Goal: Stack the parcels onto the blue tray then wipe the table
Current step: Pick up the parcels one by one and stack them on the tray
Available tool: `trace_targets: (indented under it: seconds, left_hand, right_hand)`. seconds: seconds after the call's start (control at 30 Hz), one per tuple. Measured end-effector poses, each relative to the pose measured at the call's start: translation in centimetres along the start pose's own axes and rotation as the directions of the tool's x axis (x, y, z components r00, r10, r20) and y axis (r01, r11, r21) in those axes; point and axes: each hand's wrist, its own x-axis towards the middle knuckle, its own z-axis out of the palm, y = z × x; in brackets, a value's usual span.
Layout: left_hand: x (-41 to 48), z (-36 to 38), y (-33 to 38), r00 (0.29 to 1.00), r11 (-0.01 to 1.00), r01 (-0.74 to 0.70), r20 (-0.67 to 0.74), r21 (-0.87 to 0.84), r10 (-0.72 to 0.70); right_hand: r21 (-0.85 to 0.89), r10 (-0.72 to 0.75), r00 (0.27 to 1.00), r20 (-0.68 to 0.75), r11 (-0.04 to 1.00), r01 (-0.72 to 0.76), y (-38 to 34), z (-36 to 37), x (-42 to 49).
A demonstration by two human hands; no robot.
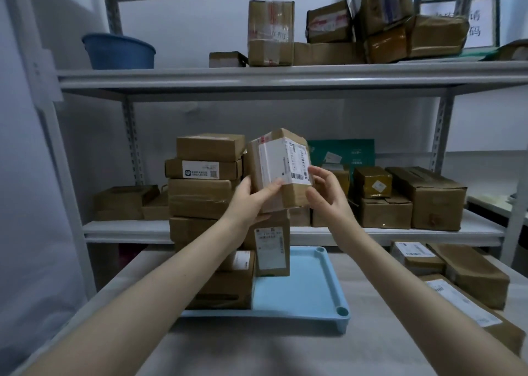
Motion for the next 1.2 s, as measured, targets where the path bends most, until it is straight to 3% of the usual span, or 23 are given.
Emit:
trace_targets:
  seconds: [0.1,0.17,0.23,0.33,0.5,0.63,0.77,0.87,1.03,1.2]
  left_hand:
    - [0.5,0.3,1.6,1.000,0.991,-0.011,-0.022,-0.130,0.008]
    - [1.0,0.5,2.8,1.000,0.979,-0.009,0.004,-0.205,0.010]
    - [1.2,0.8,3.8,1.000,0.968,-0.012,-0.020,-0.249,0.007]
    - [1.6,0.8,4.9,0.991,0.975,-0.030,-0.130,-0.220,0.001]
    - [1.8,-0.4,7.2,0.996,0.995,-0.063,-0.066,-0.077,0.058]
    - [2.6,-3.4,8.3,0.954,0.970,-0.161,-0.222,0.181,0.199]
    - [3.8,-5.9,8.2,0.853,0.749,-0.277,-0.205,0.601,0.480]
    - [5.1,-7.3,7.9,0.815,0.555,-0.256,-0.132,0.791,0.564]
    - [5.9,-7.6,7.0,0.851,0.336,-0.137,-0.063,0.932,0.521]
    - [6.1,-7.0,5.9,0.838,0.252,-0.108,-0.049,0.962,0.543]
  right_hand:
    - [-0.255,-0.216,0.974,0.062,0.940,0.225,-1.6,-0.2,0.4]
    - [-0.360,-0.372,0.928,-0.022,0.869,0.340,-2.2,0.3,1.1]
    - [-0.400,-0.431,0.888,-0.161,0.851,0.341,-3.0,1.5,1.7]
    - [-0.341,-0.362,0.884,-0.297,0.905,0.256,-4.5,3.5,2.3]
    - [-0.244,-0.239,0.888,-0.392,0.958,0.150,-6.1,4.0,5.5]
    - [-0.287,-0.147,0.887,-0.437,0.958,0.017,-6.3,3.4,9.5]
    - [-0.497,-0.138,0.906,-0.401,0.863,-0.089,-6.2,4.3,13.8]
    - [-0.667,-0.153,0.920,-0.360,0.731,-0.140,-5.7,5.6,16.6]
    - [-0.848,-0.208,0.938,-0.275,0.513,-0.135,-3.9,7.4,18.4]
    - [-0.858,-0.156,0.957,-0.245,0.494,-0.139,-2.0,8.4,18.9]
